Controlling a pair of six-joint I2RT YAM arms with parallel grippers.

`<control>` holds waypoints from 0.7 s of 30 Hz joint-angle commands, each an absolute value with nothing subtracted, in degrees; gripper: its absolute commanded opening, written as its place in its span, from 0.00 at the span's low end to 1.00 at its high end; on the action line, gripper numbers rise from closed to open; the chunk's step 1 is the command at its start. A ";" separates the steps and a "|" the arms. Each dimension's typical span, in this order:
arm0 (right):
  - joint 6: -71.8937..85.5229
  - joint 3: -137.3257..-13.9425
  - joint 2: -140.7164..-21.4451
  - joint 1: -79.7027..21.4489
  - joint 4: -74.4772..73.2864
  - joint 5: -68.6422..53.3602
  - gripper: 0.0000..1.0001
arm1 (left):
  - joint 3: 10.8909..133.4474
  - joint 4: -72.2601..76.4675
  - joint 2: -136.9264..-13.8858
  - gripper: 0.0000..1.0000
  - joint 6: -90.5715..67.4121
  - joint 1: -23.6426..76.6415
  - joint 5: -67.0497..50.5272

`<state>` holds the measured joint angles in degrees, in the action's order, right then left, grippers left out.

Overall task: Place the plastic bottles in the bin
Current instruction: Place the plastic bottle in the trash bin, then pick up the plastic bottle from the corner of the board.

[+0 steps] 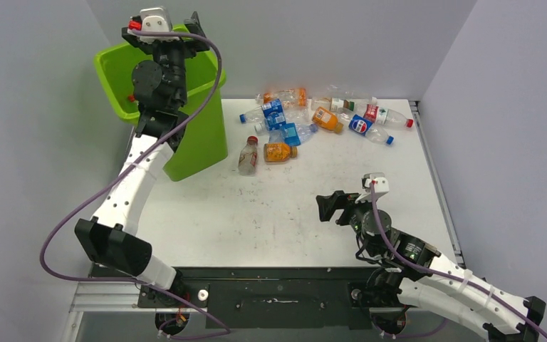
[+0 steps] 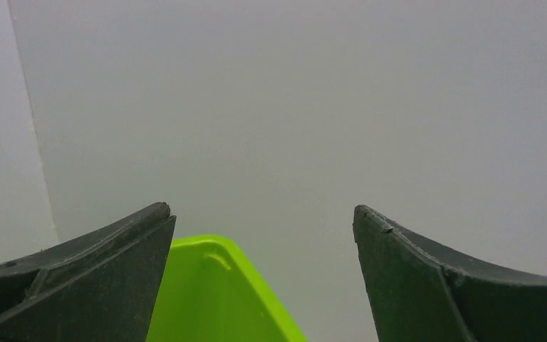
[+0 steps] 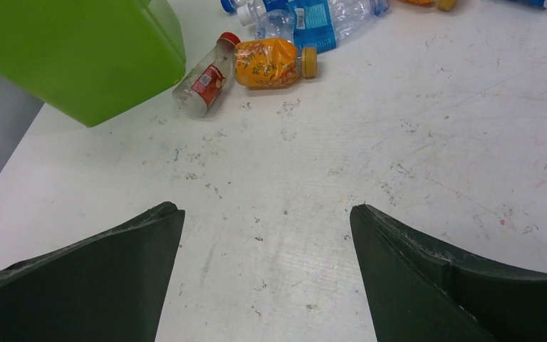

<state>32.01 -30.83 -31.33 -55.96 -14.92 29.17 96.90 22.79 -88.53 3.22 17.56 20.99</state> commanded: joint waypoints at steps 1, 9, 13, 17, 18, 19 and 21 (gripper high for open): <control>31.71 -32.23 -31.51 -56.27 -14.28 30.61 0.90 | 99.09 27.81 -78.95 0.96 3.90 21.78 19.67; 34.79 -32.38 -32.47 -56.26 -12.45 32.69 0.90 | 89.14 10.39 -65.00 0.96 2.97 38.69 11.72; 37.07 -33.10 -33.62 -56.22 -13.92 37.98 0.90 | 83.26 -4.60 -61.55 0.96 0.69 45.68 11.32; 35.81 -35.07 -37.32 -56.17 -14.86 37.66 0.90 | 75.93 -18.13 -59.62 0.96 -4.83 47.80 10.75; 35.48 -35.83 -38.61 -56.19 -15.25 37.38 0.90 | 73.63 -20.12 -59.02 0.96 -6.32 47.89 11.72; 35.50 -36.53 -39.98 -56.17 -15.62 37.35 0.90 | 70.91 -21.37 -58.30 0.96 -7.60 47.95 12.38; 35.68 -37.51 -42.48 -56.03 -15.61 37.60 0.90 | 65.54 -23.12 -56.17 0.96 -8.91 47.91 11.07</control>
